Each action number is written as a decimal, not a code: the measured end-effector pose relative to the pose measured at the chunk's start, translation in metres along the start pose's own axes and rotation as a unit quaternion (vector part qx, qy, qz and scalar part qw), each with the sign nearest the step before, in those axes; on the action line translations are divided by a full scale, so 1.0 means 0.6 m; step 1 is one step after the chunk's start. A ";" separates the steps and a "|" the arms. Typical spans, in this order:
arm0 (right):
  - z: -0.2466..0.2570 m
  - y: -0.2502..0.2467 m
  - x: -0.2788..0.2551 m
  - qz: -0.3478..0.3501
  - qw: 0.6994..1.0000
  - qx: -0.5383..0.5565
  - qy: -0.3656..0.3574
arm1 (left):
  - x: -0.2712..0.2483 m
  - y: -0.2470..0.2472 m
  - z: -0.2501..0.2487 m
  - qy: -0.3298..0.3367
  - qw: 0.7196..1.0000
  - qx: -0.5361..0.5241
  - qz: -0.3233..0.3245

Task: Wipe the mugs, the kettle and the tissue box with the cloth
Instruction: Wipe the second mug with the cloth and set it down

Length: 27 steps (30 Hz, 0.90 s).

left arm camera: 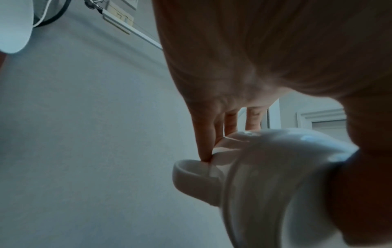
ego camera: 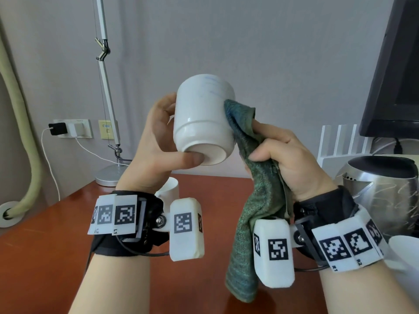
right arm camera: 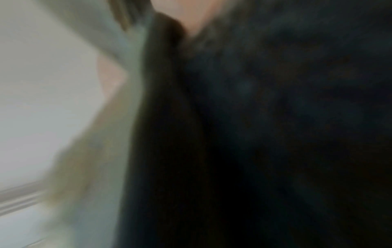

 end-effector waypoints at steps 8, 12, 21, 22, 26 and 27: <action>-0.002 -0.022 0.005 -0.119 0.990 0.054 -0.044 | -0.005 -0.005 -0.005 -0.014 1.000 0.007 -0.026; 0.009 -0.028 0.008 -0.194 0.976 0.020 -0.097 | -0.004 0.000 -0.011 0.002 0.997 0.060 -0.051; -0.006 0.000 0.021 -0.059 0.977 -0.201 -0.036 | 0.002 0.028 -0.030 0.058 0.985 0.149 -0.071; -0.005 0.002 0.020 -0.068 0.980 -0.183 -0.045 | 0.002 0.030 -0.030 0.062 0.983 0.157 -0.077; 0.000 0.004 0.016 -0.074 0.988 -0.110 -0.080 | 0.005 0.028 -0.031 0.072 0.958 0.258 -0.100; 0.000 0.004 0.017 -0.074 0.989 -0.096 -0.085 | 0.005 0.029 -0.031 0.075 0.954 0.271 -0.100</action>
Point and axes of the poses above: each hand's wrist, its own x-axis towards the middle knuckle, its own y-axis out of the palm, z = x × y, the point moved 1 cm from there along x, towards the middle knuckle, and after that the axes turned 12 degrees about x, right-handed, at the moved point
